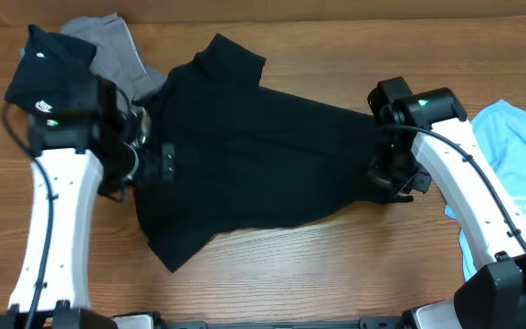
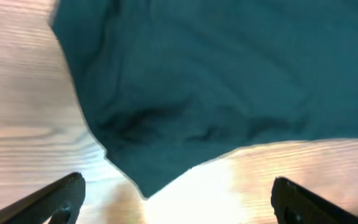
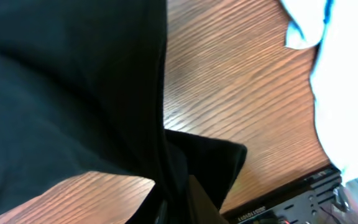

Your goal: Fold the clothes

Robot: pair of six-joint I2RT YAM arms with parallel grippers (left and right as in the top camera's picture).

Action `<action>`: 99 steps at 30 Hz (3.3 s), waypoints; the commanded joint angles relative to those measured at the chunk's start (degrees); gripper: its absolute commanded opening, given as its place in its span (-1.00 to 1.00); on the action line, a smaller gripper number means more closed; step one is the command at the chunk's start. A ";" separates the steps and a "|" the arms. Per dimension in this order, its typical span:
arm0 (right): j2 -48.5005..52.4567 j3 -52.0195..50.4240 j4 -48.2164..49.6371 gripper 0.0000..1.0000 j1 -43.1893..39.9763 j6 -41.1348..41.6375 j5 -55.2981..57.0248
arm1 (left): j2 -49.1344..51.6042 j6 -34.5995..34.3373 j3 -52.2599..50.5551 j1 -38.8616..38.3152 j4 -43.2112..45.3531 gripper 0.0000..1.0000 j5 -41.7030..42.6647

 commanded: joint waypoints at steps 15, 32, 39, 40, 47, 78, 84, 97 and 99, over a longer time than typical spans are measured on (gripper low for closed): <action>-0.17 0.46 1.29 -0.78 -0.13 -0.83 -1.88 | 0.90 -12.44 -30.93 -0.28 19.02 0.86 0.04; -0.28 0.52 -5.05 -0.83 -0.13 -2.34 -0.13 | 0.87 -8.94 -16.24 9.92 18.34 -0.92 14.16; -1.09 0.52 -6.27 -0.75 -0.17 -2.34 1.38 | 0.87 -5.95 -1.38 12.85 13.60 -0.87 8.92; -1.09 0.52 -6.51 -0.74 -0.17 -2.34 1.38 | 0.87 -5.92 -0.74 12.79 13.27 -0.86 8.07; -1.09 -0.24 -9.79 -0.72 -0.07 -2.43 0.04 | 0.92 -5.70 -2.43 12.74 5.35 -0.85 -2.45; -1.07 -1.18 2.82 -0.06 -0.13 -3.61 -4.94 | 2.51 -12.07 -26.51 -8.63 12.76 0.18 -2.10; -1.07 -1.18 3.69 -0.04 -0.13 -3.63 -4.94 | 2.51 -15.06 -32.15 -8.50 20.96 -0.76 -1.44; -1.07 -1.18 4.87 -0.04 -0.13 -3.67 -4.92 | 2.82 -13.70 -19.41 -8.63 30.14 -0.84 -3.43; -1.07 -1.18 4.42 -0.04 -0.13 -3.85 -4.92 | 2.82 -13.31 -19.41 -8.63 25.75 -0.71 -0.07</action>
